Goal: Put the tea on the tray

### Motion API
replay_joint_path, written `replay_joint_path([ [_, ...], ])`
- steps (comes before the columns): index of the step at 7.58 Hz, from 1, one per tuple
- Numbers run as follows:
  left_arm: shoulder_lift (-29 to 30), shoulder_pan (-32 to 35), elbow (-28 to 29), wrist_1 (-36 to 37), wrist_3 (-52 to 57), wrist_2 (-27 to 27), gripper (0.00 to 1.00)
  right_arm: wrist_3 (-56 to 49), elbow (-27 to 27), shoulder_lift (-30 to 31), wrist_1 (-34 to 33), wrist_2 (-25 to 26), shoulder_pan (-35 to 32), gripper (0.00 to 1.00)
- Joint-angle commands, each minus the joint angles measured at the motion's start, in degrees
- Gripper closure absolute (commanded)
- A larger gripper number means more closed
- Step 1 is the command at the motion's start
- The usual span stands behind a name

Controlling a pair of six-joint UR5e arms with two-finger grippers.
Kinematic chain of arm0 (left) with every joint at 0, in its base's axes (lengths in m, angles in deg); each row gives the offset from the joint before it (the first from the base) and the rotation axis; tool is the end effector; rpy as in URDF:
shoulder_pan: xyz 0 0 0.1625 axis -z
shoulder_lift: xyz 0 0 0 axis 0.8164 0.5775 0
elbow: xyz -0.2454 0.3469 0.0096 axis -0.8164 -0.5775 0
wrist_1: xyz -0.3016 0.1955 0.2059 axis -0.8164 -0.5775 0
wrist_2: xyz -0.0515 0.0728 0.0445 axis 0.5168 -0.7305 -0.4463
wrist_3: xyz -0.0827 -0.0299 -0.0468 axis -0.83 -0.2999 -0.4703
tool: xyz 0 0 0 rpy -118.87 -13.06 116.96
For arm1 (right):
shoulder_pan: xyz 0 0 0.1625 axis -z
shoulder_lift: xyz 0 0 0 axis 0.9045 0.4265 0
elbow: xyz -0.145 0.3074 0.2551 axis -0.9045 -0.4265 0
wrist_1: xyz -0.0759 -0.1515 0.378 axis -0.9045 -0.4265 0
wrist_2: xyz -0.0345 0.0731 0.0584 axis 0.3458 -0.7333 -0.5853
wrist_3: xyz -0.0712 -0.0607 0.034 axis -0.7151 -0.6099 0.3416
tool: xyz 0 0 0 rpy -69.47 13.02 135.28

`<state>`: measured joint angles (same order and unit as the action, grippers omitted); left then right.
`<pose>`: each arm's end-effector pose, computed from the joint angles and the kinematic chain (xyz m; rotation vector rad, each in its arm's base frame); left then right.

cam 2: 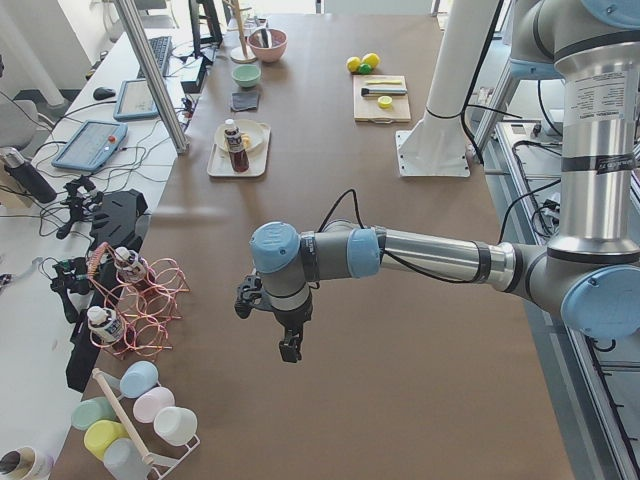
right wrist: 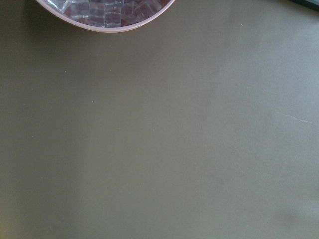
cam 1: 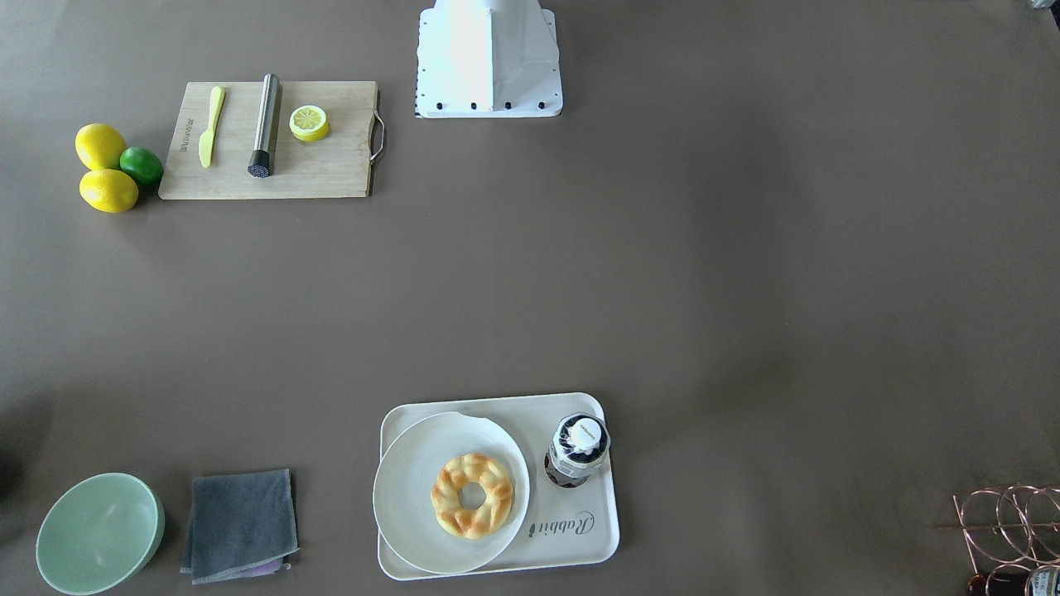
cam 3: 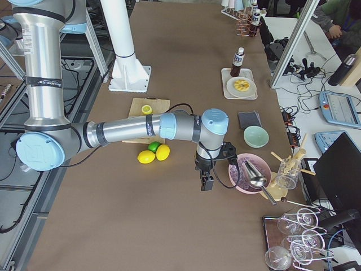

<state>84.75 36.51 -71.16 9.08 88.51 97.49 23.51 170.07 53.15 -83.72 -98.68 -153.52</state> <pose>-0.0801 -0.4478 0.6231 -0.0199 0.6930 0.1750 0.0679 -0.4815 0.5971 0.0216 -0.5891 -0.2464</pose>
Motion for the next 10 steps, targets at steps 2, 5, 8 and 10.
replay_joint_path([
  [2,0.0,0.0,0.3,0.0,0.0,0.0,0.01,0.0,0.0,-0.3,0.0,0.1,0.0,0.0],
  [5,-0.1,0.0,0.3,0.1,-0.1,-0.1,0.01,0.0,0.3,-0.6,0.0,0.0,0.0,0.0],
  [8,0.0,0.0,1.1,0.2,-0.1,0.0,0.01,0.0,0.9,-0.7,0.0,0.0,0.0,0.0],
  [10,-0.1,0.0,1.1,0.2,0.0,0.0,0.01,-0.1,1.3,-0.8,0.0,-0.1,0.0,0.0],
])
